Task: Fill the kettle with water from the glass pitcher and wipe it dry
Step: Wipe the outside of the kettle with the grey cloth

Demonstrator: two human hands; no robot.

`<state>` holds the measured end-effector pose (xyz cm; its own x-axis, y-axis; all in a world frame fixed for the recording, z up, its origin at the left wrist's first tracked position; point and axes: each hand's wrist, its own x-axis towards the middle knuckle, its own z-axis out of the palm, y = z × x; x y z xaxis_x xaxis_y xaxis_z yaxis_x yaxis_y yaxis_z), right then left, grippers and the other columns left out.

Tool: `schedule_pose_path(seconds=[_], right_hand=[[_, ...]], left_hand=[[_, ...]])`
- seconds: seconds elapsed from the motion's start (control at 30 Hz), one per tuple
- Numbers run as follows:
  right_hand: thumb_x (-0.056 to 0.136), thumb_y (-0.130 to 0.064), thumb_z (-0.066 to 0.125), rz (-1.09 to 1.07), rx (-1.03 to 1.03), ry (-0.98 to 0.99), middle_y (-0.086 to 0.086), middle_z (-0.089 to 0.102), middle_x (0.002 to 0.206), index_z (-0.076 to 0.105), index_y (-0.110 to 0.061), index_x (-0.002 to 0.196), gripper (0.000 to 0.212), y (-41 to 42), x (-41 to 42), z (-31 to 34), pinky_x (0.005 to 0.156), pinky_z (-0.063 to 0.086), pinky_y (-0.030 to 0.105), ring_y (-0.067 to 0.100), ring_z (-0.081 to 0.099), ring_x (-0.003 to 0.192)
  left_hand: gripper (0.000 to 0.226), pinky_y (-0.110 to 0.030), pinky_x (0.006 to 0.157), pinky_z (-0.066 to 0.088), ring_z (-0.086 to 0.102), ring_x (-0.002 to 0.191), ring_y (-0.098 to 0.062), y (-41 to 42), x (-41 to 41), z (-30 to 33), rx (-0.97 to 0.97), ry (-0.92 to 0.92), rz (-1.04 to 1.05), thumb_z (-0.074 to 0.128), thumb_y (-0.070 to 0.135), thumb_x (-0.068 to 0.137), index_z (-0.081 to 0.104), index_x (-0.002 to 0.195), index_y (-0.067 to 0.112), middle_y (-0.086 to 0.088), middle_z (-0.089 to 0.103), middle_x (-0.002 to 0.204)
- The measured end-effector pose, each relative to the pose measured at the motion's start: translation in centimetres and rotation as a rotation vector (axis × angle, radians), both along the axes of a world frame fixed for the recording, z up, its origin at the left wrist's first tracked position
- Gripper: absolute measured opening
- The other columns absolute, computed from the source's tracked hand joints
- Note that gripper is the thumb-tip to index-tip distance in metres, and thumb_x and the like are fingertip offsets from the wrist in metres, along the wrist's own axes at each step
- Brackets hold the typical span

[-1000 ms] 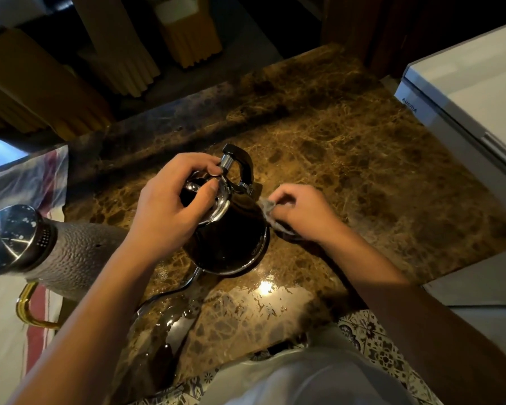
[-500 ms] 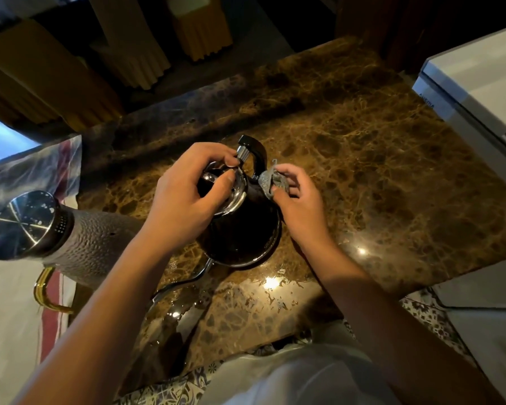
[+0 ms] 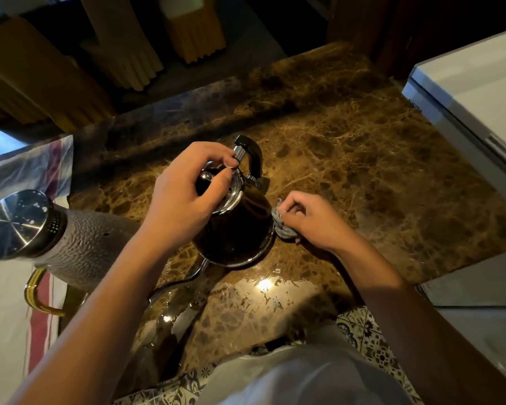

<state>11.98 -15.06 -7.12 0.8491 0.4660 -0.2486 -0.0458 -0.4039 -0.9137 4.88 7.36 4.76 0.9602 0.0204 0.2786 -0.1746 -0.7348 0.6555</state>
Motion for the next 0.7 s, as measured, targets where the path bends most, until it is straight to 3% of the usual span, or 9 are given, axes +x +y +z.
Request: schedule_pose_path(seconds=[0.1,0.17,0.27,0.37,0.47,0.57,0.7], right_hand=[[0.090,-0.014,0.073,-0.011,-0.034,-0.075,-0.005,0.064,0.071,0.069,-0.019,0.083,0.010,-0.5,-2.1,0.3,0.058,0.044,0.029,0.005,0.054,0.059],[0.089,-0.013,0.075,0.035,-0.028,-0.078,-0.010,0.064,0.070,0.069,-0.024,0.079,0.015,-0.4,-3.7,0.9,0.056,0.043,0.022,-0.002,0.053,0.057],[0.087,-0.019,0.077,0.120,-0.019,-0.012,-0.004,0.066,0.070,0.071,-0.023,0.080,0.011,0.3,-6.3,1.0,0.055,0.050,0.031,0.002,0.056,0.058],[0.085,-0.030,0.072,-0.055,0.056,-0.004,0.011,0.062,0.072,0.067,-0.021,0.079,0.012,0.4,-7.1,1.0,0.056,0.044,0.037,0.009,0.049,0.058],[0.090,-0.028,0.070,-0.321,0.110,-0.057,-0.005,0.058,0.067,0.065,-0.024,0.083,0.010,0.2,-6.5,1.2,0.057,0.042,0.032,0.004,0.048,0.057],[0.092,-0.025,0.073,-0.349,0.123,-0.151,-0.006,0.059,0.063,0.065,-0.025,0.085,0.010,1.1,-7.2,0.8,0.051,0.041,0.032,0.003,0.048,0.053],[0.093,-0.039,0.066,-0.382,0.067,-0.351,-0.012,0.065,0.082,0.061,-0.030,0.092,0.011,3.0,-10.6,-0.5,0.056,0.055,0.042,0.009,0.064,0.068]], left_hand=[[0.021,-0.029,0.099,0.049,0.058,0.119,-0.002,-0.1,-0.1,0.1,-0.007,0.006,-0.001,0.055,0.028,0.101,0.064,0.119,0.024,0.017,0.062,0.123],[0.020,-0.030,0.099,0.049,0.058,0.120,-0.002,-0.1,-0.1,0.1,-0.017,0.008,-0.003,0.055,0.028,0.101,0.063,0.119,0.026,0.017,0.062,0.124],[0.020,-0.032,0.100,0.049,0.058,0.120,-0.002,-0.1,-0.1,0.1,-0.031,0.015,-0.004,0.056,0.028,0.101,0.063,0.119,0.027,0.017,0.062,0.125],[0.018,-0.035,0.101,0.051,0.058,0.120,-0.003,-0.1,-0.3,0.2,-0.038,0.013,0.006,0.058,0.024,0.102,0.064,0.119,0.026,0.014,0.064,0.125],[0.019,-0.037,0.101,0.052,0.059,0.119,-0.003,-0.4,-0.5,0.3,-0.037,0.014,0.023,0.056,0.028,0.101,0.063,0.119,0.027,0.013,0.064,0.124],[0.019,-0.037,0.099,0.053,0.060,0.117,-0.004,-1.0,-0.6,0.1,-0.013,-0.006,0.078,0.056,0.028,0.102,0.064,0.118,0.024,0.010,0.065,0.123],[0.019,-0.018,0.092,0.049,0.058,0.108,0.000,-2.2,-0.8,-0.4,0.048,-0.081,0.239,0.056,0.026,0.103,0.066,0.118,0.021,0.006,0.066,0.119]])
